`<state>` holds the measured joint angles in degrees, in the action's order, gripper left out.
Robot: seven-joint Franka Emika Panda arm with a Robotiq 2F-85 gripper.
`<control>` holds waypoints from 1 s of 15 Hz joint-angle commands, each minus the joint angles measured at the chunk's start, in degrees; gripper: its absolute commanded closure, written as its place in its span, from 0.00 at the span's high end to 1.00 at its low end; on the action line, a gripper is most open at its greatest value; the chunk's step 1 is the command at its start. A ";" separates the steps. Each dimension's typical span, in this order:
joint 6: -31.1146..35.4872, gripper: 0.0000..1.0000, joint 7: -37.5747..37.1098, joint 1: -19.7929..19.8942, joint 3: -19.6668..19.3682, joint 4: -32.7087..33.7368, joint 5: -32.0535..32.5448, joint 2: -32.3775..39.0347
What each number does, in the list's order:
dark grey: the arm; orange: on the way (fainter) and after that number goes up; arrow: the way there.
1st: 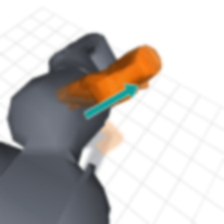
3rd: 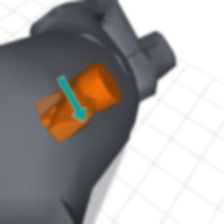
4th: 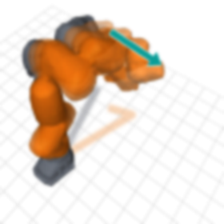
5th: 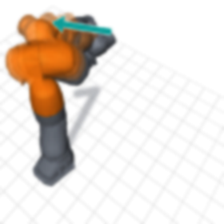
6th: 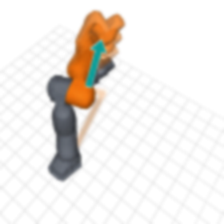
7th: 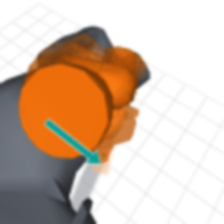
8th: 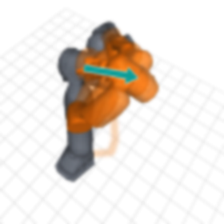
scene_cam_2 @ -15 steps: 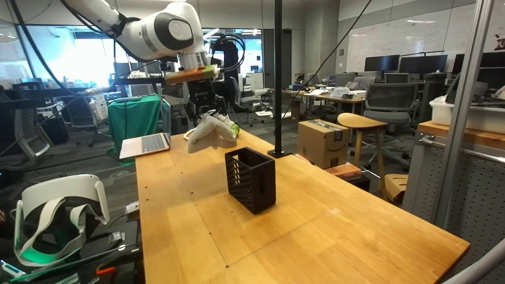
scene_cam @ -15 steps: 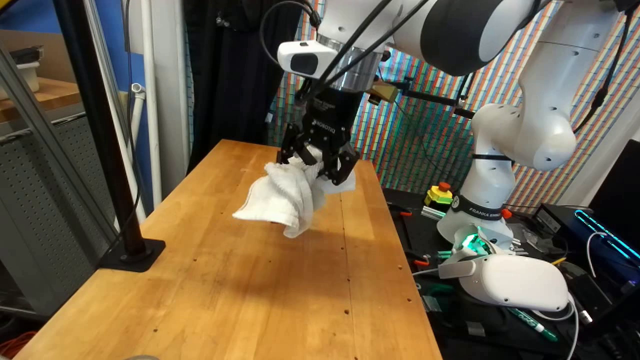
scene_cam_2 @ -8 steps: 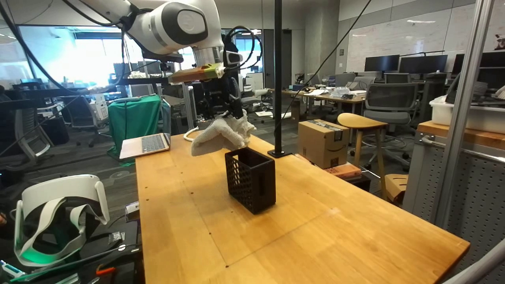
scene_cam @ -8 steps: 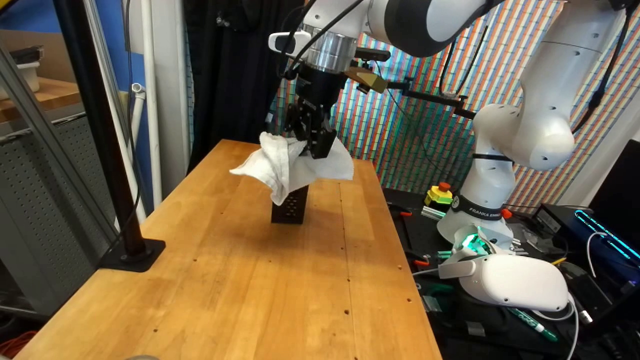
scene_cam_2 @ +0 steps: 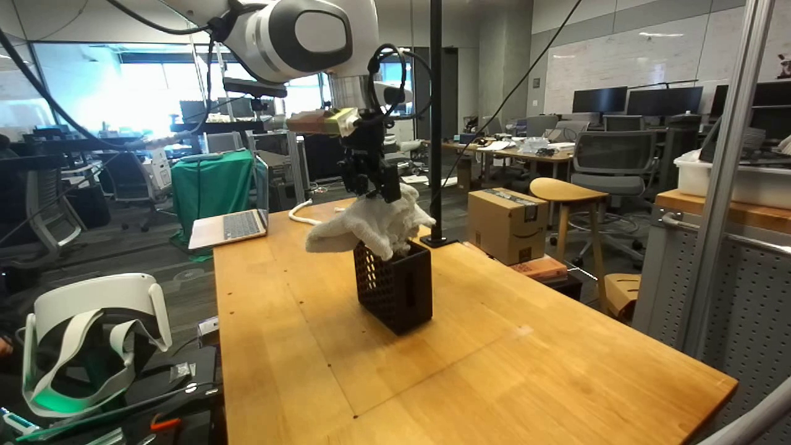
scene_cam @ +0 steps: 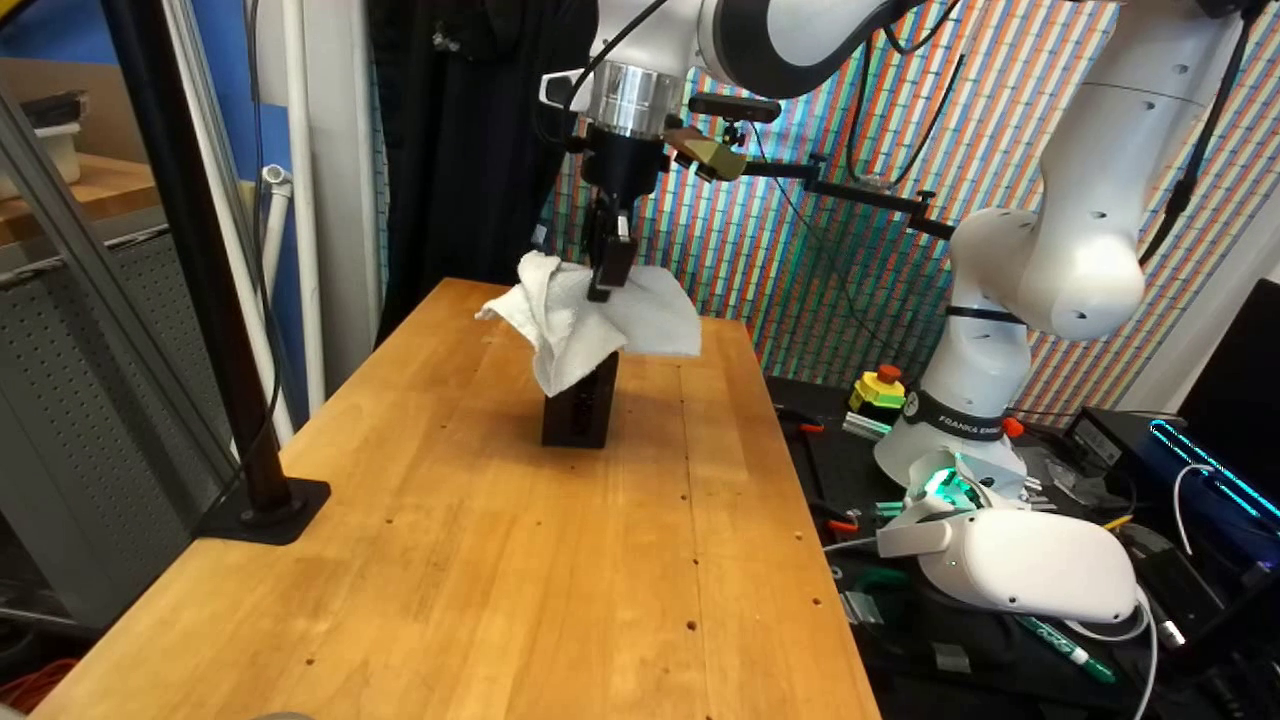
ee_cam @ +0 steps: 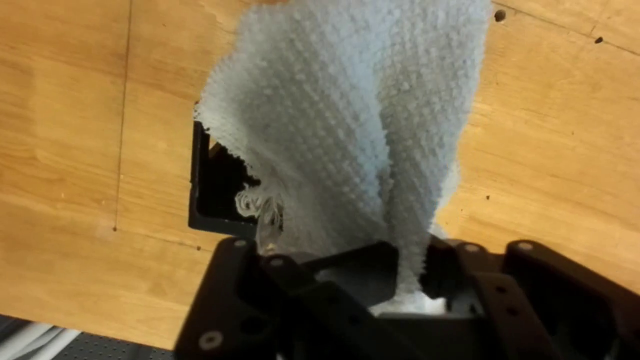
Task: Put the towel inside the black cutlery holder
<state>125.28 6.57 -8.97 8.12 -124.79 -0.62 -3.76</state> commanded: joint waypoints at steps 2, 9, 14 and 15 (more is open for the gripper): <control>1.93 0.04 0.08 0.89 -0.81 -0.47 -4.32 2.92; 3.02 0.05 -0.26 0.89 -0.26 0.88 -2.78 9.42; 2.22 0.04 -0.56 0.50 0.31 2.13 -2.50 11.09; 1.64 0.20 -1.02 0.34 0.43 2.09 -2.19 10.46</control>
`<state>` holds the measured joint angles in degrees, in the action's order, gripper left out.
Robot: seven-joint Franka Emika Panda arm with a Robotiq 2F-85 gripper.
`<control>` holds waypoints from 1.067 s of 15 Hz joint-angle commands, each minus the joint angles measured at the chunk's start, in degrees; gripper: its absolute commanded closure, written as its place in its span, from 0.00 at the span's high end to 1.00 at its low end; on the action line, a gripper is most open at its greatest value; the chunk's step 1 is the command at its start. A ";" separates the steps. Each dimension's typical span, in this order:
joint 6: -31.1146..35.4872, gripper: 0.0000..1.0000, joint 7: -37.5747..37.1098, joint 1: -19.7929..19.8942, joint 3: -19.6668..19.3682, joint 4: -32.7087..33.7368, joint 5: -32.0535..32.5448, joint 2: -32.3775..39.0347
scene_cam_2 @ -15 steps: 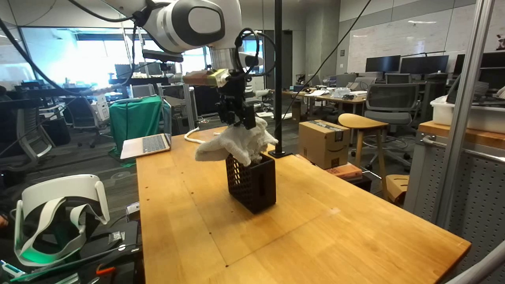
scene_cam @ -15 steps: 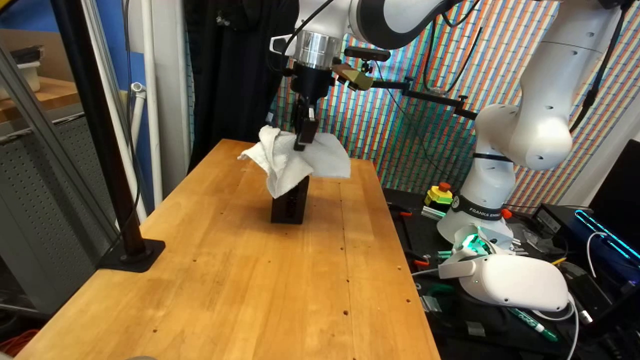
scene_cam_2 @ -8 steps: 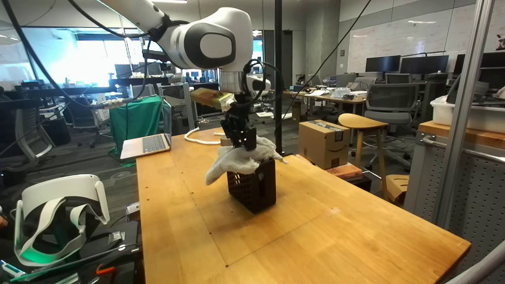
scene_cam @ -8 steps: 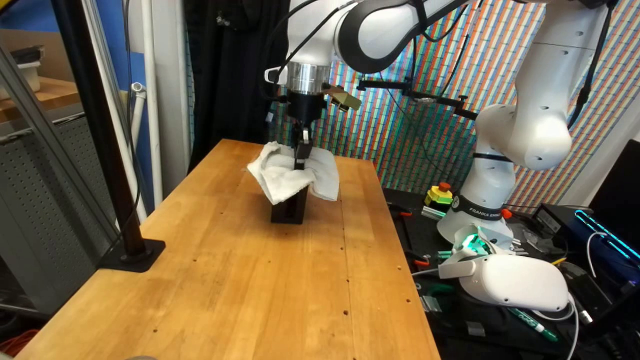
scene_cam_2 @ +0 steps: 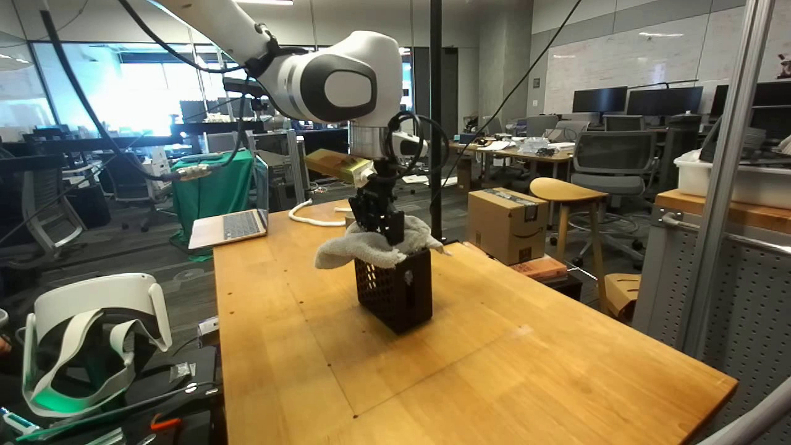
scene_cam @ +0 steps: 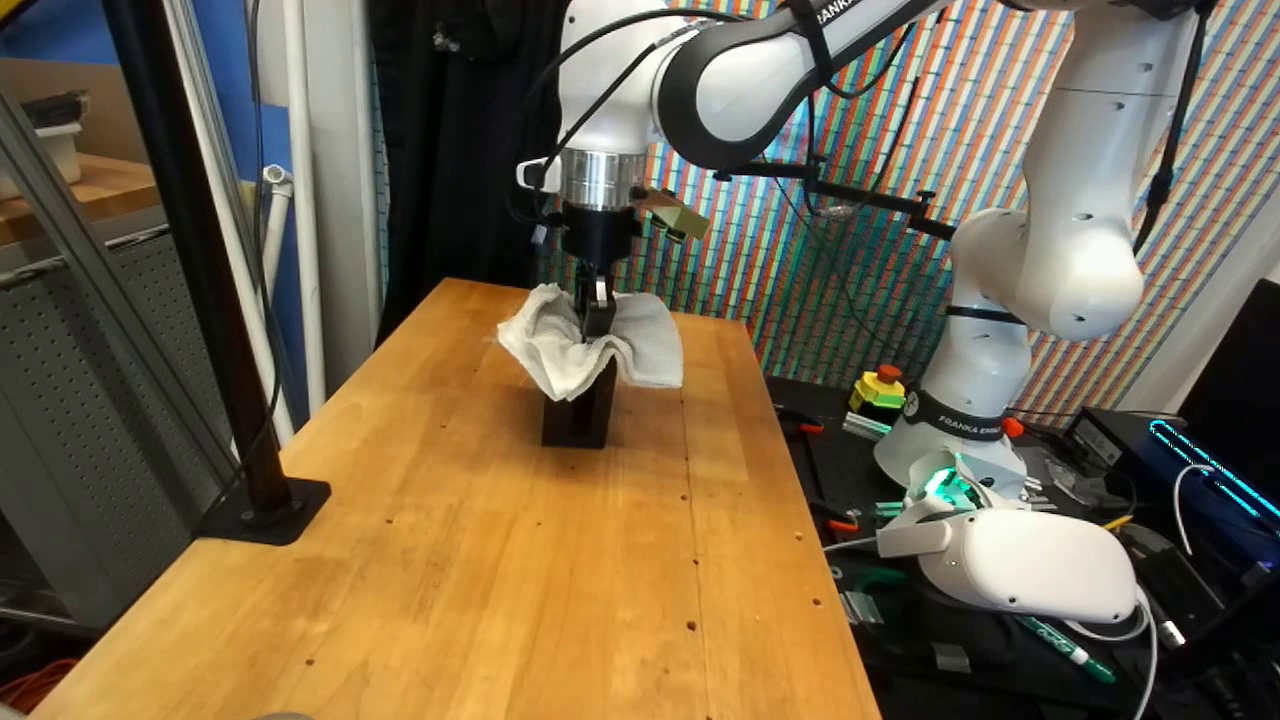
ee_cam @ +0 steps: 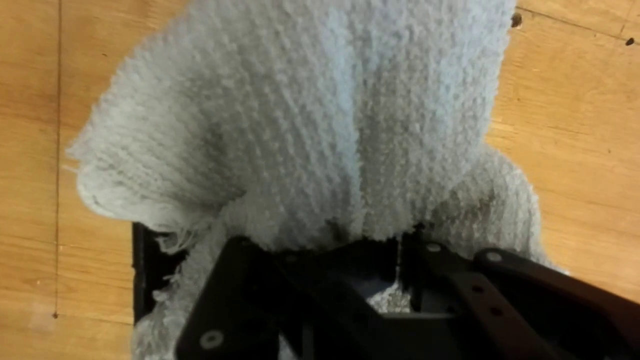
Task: Put the towel inside the black cutlery holder
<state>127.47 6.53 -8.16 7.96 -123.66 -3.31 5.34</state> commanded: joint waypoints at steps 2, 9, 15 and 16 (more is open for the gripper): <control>-1.48 0.32 -1.98 -1.00 0.94 0.30 1.71 -0.70; -5.71 0.84 -8.78 -4.60 4.75 -2.12 9.49 -9.98; -6.58 0.54 -10.28 -5.57 7.11 -2.53 14.16 -12.31; -6.46 0.44 -10.45 -5.44 7.17 -2.66 15.14 -12.32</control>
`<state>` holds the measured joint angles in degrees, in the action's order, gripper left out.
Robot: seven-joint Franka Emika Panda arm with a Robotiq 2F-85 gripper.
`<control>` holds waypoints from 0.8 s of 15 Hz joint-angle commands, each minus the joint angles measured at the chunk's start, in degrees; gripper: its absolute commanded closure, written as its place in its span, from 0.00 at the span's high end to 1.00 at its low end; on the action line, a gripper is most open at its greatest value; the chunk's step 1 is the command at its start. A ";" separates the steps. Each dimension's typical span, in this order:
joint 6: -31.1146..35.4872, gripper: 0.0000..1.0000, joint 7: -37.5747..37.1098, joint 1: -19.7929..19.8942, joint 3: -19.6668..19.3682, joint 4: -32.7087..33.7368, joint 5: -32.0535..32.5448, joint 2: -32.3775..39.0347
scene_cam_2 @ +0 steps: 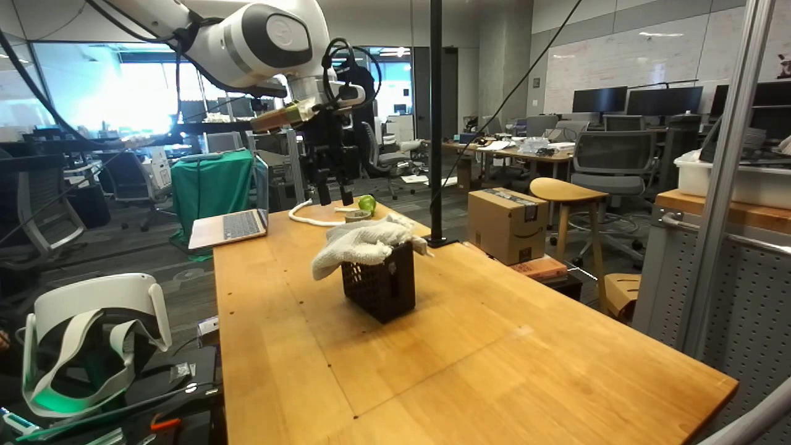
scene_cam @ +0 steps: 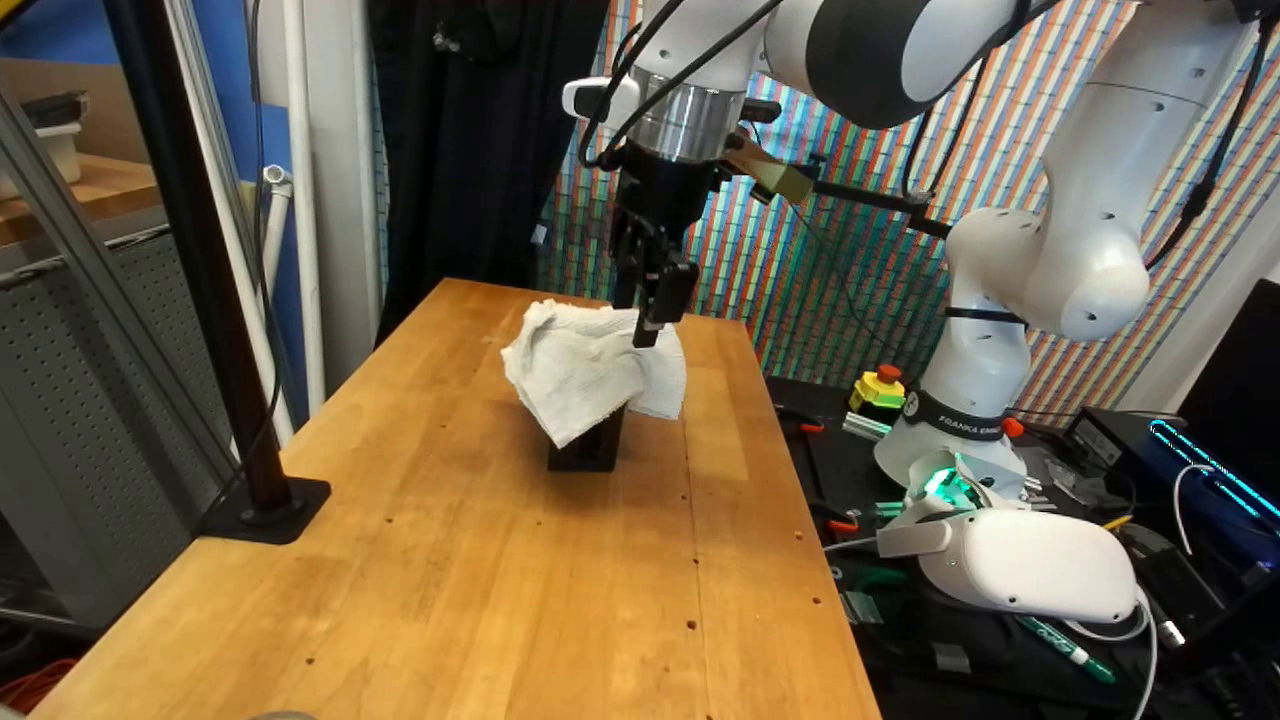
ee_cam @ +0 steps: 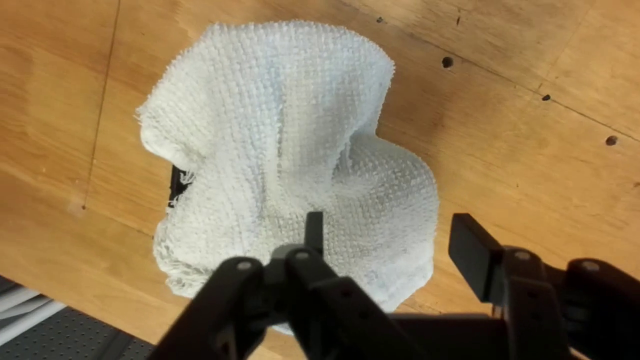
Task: Put the towel inside the black cutlery holder
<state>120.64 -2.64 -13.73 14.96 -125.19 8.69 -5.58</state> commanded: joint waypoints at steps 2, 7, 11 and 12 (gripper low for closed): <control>0.34 0.27 -1.67 0.50 -0.06 -1.27 5.54 -1.12; 0.54 0.03 -1.50 1.56 -0.99 -1.05 9.83 0.08; 0.90 0.04 -1.21 2.16 -1.58 0.27 12.59 1.81; 1.16 0.05 -1.07 2.26 -1.75 0.60 12.98 2.38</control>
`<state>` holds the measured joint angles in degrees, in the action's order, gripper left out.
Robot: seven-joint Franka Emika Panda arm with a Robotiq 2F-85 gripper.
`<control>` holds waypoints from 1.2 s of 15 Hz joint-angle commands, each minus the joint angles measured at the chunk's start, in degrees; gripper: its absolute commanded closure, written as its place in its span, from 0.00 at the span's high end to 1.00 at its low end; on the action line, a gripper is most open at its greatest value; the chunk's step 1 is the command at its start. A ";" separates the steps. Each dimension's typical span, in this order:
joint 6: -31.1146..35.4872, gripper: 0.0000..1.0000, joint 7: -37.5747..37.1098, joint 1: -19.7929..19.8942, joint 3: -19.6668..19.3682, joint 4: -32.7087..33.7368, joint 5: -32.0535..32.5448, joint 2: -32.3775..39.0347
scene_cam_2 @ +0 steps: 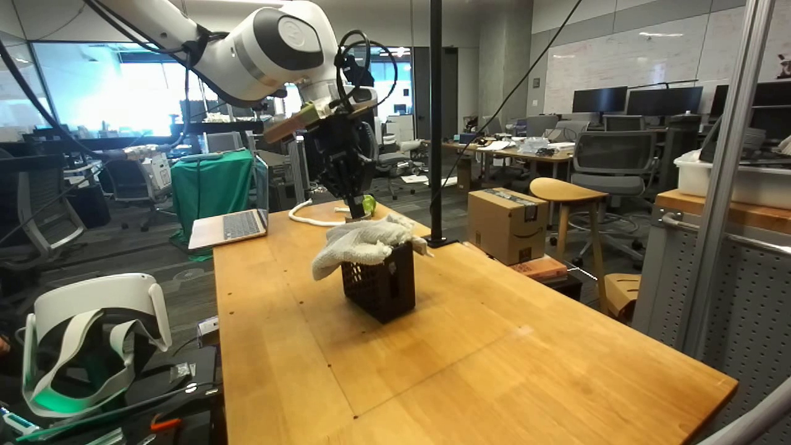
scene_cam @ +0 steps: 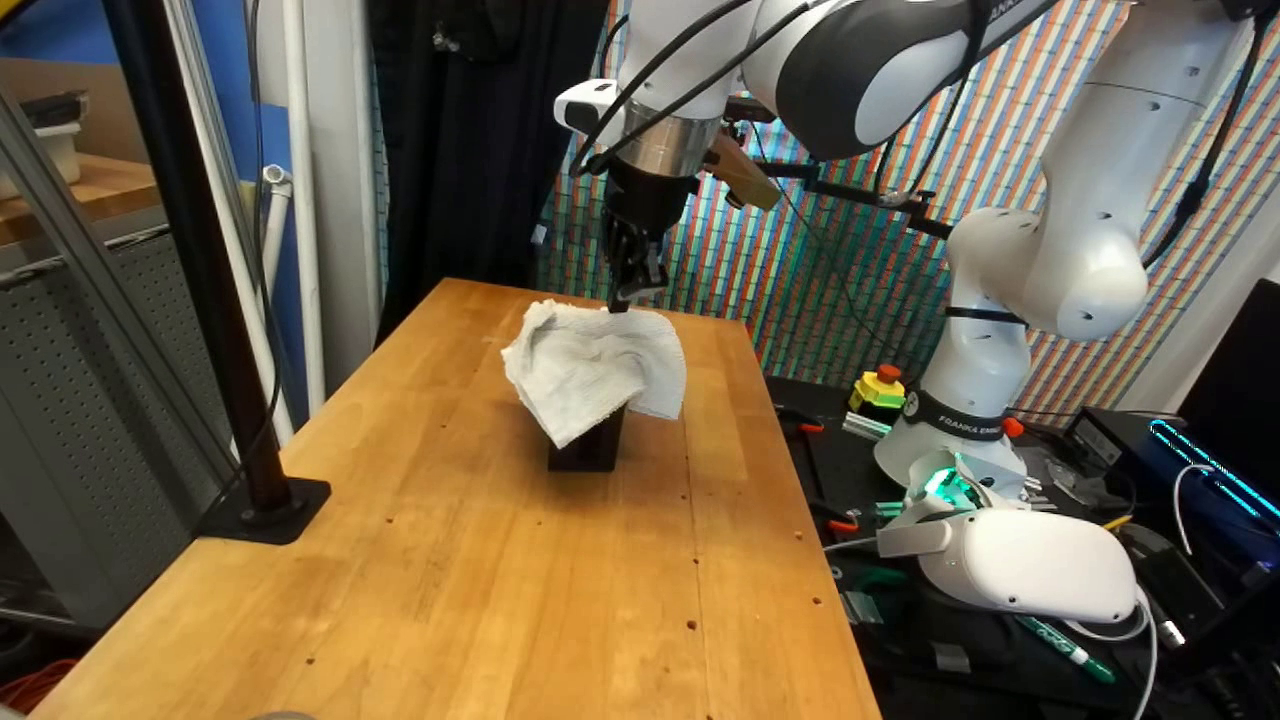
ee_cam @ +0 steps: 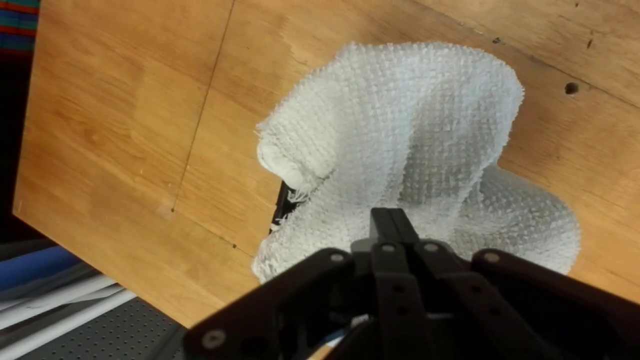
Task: Put the towel inside the black cutlery holder
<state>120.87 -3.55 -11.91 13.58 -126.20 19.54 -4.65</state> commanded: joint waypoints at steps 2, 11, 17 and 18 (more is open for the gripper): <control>1.70 0.05 0.21 0.60 -0.78 2.17 2.63 2.70; 13.12 0.05 5.36 2.03 -3.63 2.64 -4.00 11.11; 13.89 0.05 13.29 4.09 -3.79 3.10 -17.79 17.80; 13.42 0.05 14.07 4.36 -3.79 3.47 -19.18 19.02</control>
<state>134.11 6.97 -8.41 9.60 -124.42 5.09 9.02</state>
